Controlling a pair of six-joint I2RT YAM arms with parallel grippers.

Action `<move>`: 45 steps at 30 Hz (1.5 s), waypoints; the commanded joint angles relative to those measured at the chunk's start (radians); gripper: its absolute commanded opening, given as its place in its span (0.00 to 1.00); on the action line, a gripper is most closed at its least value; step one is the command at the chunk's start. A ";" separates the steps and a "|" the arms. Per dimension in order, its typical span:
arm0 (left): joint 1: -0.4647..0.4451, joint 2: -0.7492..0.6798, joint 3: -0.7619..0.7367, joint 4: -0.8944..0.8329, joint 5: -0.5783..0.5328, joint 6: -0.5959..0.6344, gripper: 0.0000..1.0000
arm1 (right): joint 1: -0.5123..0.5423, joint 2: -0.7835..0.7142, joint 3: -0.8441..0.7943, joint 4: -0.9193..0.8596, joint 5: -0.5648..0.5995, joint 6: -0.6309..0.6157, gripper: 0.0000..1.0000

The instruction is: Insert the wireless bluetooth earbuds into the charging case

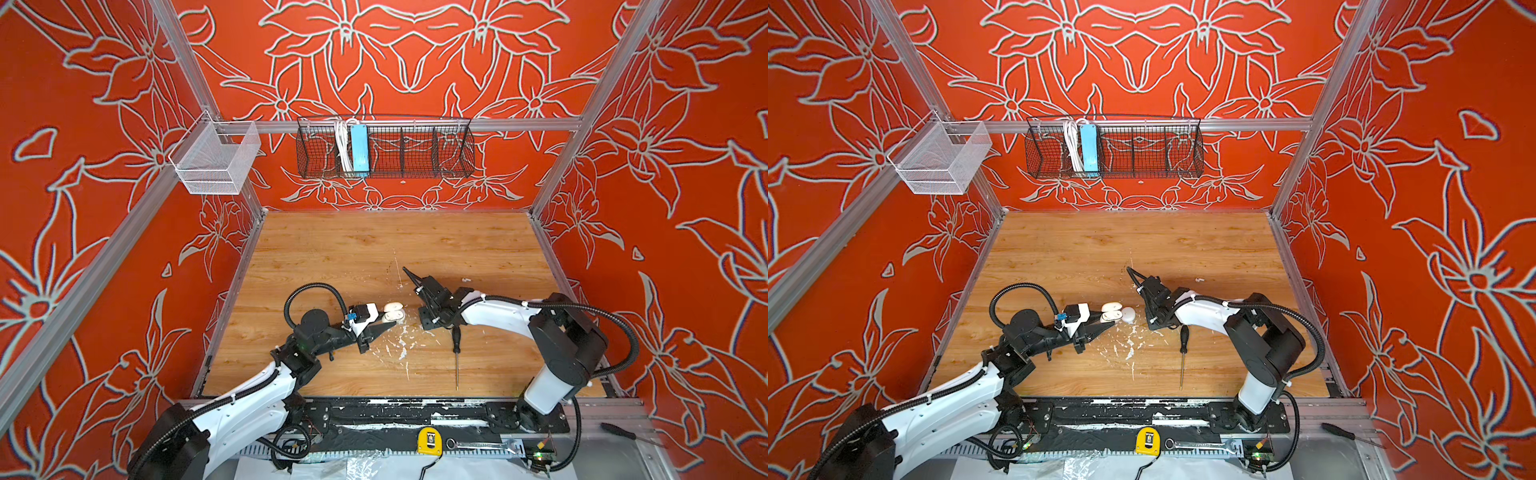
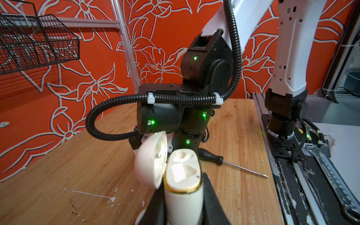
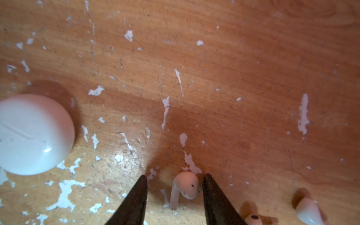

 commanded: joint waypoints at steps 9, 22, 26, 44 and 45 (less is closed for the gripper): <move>-0.015 -0.014 0.031 -0.006 -0.003 0.025 0.00 | -0.013 0.041 0.001 0.001 0.000 0.008 0.34; -0.018 -0.003 0.041 -0.011 -0.006 0.020 0.00 | -0.014 0.004 -0.030 0.016 0.005 0.019 0.22; -0.017 -0.004 0.036 -0.005 -0.009 0.014 0.00 | -0.013 -0.038 -0.049 0.026 0.018 0.036 0.19; 0.023 0.029 -0.025 0.129 -0.185 -0.140 0.00 | 0.166 -0.452 -0.056 0.064 0.320 0.128 0.16; 0.031 0.033 -0.029 0.141 -0.185 -0.151 0.00 | 0.190 -0.454 -0.033 0.070 0.341 0.107 0.16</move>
